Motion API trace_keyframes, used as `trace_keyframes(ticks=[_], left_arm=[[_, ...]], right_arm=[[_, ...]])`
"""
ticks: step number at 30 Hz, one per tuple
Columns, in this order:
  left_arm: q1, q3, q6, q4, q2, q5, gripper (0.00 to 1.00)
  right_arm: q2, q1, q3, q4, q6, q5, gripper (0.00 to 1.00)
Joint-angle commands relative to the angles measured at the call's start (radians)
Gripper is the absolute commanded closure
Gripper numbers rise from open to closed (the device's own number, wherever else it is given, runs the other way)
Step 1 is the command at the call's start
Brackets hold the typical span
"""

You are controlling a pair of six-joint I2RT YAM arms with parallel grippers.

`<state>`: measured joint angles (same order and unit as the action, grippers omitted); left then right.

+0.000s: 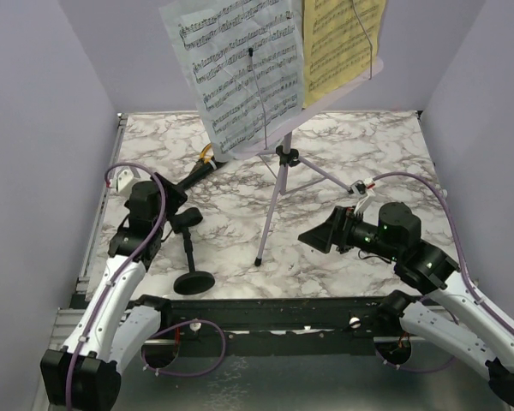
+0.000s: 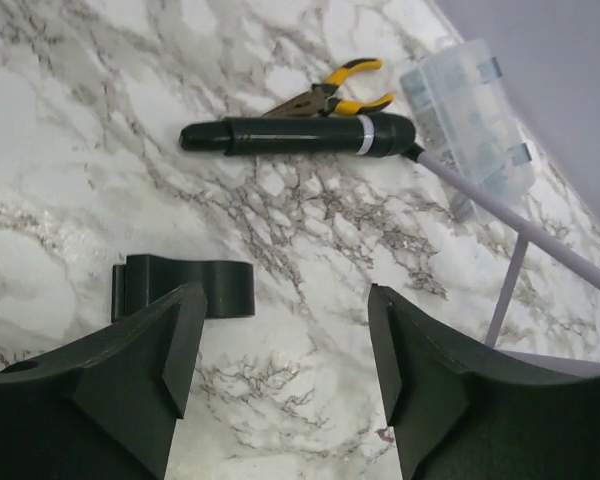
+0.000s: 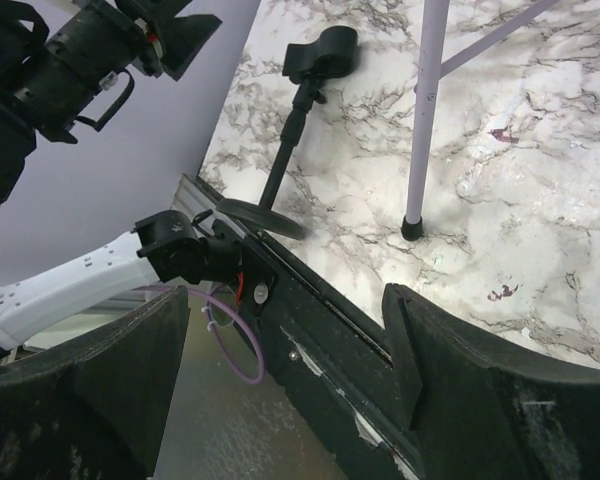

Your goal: Set up the instrument practice props

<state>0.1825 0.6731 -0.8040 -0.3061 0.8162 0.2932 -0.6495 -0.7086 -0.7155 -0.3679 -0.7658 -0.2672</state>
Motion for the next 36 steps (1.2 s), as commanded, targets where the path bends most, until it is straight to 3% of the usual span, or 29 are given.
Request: trace_keyframes(ticks=[1,4,8,12,19,26,29,33,36], left_arm=[[-0.006,-0.052,-0.075,-0.113,0.068,0.000,0.20],[-0.006,-0.099,-0.127,-0.103,0.118,-0.033,0.05],[-0.006,-0.159,-0.166,-0.057,0.220,-0.111,0.05],[-0.006,-0.200,-0.176,0.019,0.302,-0.201,0.18],[-0.005,-0.217,-0.139,0.091,0.328,-0.125,0.45],[-0.005,-0.202,-0.098,0.163,0.378,-0.161,0.58],[-0.006,-0.164,-0.039,0.173,0.348,-0.167,0.65],[-0.006,-0.090,0.054,0.174,0.259,-0.184,0.81],[-0.006,-0.052,0.107,0.185,0.175,-0.200,0.85]], right_arm=[[-0.010,-0.004,-0.026,0.010,0.014,0.004,0.15],[-0.013,-0.004,-0.029,0.008,0.016,-0.002,0.16],[-0.008,-0.005,-0.026,0.001,0.015,0.003,0.16],[-0.008,-0.005,-0.019,0.014,0.007,0.001,0.16],[-0.013,-0.004,-0.019,0.021,0.002,-0.008,0.15],[0.002,-0.004,-0.024,0.005,0.002,0.004,0.16],[0.012,-0.005,-0.030,-0.010,0.000,0.011,0.16],[0.020,-0.005,-0.038,-0.031,0.001,0.025,0.16],[0.022,-0.004,-0.039,-0.032,0.001,0.028,0.16]])
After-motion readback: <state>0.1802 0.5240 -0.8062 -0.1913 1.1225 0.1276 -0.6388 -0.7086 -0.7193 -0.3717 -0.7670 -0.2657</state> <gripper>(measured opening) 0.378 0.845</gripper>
